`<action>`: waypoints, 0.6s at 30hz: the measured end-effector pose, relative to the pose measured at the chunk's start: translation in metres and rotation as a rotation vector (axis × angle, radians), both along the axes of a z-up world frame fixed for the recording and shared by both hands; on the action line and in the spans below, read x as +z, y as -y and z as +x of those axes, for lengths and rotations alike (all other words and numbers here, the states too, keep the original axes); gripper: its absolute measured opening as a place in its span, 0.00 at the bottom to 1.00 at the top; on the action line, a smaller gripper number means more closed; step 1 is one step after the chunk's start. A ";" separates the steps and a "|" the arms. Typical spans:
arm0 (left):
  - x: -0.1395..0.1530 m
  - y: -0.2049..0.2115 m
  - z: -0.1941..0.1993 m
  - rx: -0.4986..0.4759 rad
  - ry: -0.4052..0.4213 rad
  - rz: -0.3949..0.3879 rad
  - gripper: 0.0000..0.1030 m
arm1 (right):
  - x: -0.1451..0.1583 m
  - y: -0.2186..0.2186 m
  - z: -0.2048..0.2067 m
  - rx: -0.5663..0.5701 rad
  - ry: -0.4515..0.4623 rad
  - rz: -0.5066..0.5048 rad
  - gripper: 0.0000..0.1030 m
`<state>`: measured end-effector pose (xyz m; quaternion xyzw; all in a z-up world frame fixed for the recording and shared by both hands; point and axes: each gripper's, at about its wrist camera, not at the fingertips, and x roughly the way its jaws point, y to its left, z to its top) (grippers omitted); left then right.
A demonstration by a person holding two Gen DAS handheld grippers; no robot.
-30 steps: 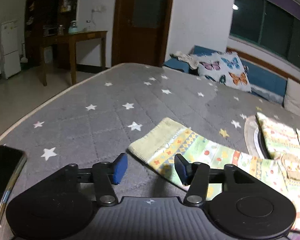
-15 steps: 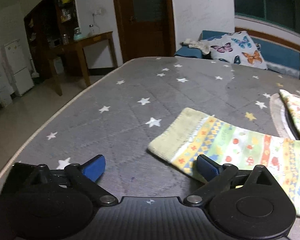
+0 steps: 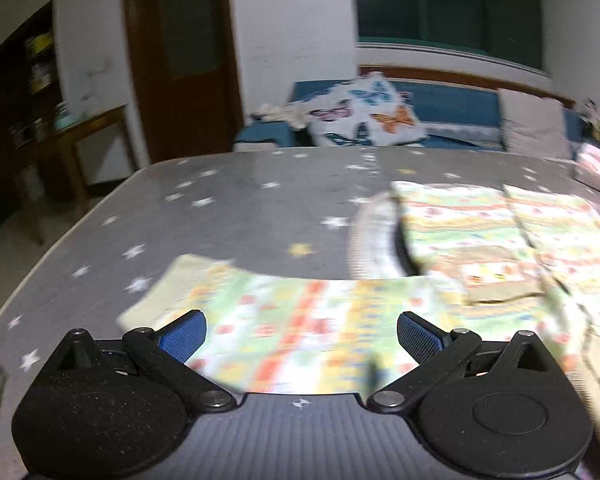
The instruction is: Fold clothes
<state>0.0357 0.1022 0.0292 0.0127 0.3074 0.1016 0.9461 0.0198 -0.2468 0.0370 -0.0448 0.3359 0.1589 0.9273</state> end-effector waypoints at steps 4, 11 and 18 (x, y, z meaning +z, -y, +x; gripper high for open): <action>-0.008 0.029 0.010 -0.058 -0.009 0.030 1.00 | -0.008 0.010 -0.002 -0.049 -0.007 -0.015 0.84; -0.028 0.051 0.012 -0.097 -0.028 0.145 1.00 | -0.018 0.013 -0.018 -0.023 -0.028 -0.089 0.84; -0.031 0.048 0.012 -0.086 -0.035 0.143 1.00 | 0.003 0.002 -0.012 -0.011 0.055 -0.054 0.85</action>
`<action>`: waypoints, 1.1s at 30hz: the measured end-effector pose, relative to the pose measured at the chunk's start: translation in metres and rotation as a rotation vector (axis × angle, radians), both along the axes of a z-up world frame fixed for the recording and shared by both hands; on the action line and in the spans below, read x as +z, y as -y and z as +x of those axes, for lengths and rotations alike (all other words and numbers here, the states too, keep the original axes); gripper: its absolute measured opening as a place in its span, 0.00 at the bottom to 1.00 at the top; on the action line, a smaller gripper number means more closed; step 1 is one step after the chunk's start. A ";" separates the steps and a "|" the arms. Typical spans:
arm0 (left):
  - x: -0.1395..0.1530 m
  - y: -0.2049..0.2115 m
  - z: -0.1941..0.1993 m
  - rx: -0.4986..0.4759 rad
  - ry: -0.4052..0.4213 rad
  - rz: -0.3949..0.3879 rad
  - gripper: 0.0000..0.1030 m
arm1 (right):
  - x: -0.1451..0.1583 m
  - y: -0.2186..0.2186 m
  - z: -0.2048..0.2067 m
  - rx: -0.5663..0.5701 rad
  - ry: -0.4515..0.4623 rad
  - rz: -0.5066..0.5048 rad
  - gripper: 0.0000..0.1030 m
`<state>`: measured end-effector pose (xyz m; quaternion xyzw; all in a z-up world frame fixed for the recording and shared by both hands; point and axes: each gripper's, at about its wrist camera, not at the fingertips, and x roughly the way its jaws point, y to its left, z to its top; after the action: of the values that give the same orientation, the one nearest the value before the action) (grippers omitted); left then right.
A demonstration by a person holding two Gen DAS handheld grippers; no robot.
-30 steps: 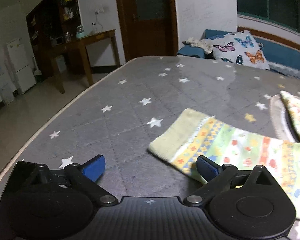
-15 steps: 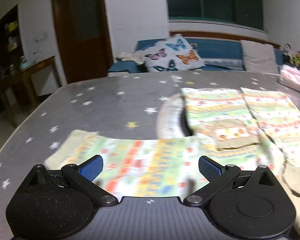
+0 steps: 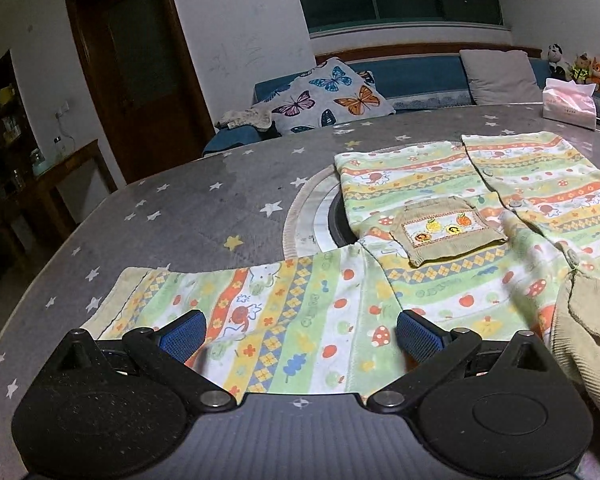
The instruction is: Fold clothes
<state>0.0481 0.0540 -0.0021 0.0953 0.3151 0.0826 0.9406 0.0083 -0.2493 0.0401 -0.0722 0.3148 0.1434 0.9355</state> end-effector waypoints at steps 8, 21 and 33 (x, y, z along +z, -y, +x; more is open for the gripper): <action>0.002 0.001 -0.001 0.005 0.004 0.006 1.00 | -0.023 -0.028 0.011 0.088 -0.056 -0.070 0.84; 0.037 0.064 0.010 -0.173 0.086 0.006 1.00 | 0.001 0.041 -0.005 -0.087 -0.015 0.037 0.79; 0.024 0.159 0.016 -0.423 0.023 0.049 1.00 | -0.009 0.160 -0.008 -0.494 -0.026 -0.033 0.58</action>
<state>0.0640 -0.1053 0.0220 0.1810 0.2750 -0.1079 0.9381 0.0006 -0.4096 0.0308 -0.0062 0.3372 -0.0939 0.9367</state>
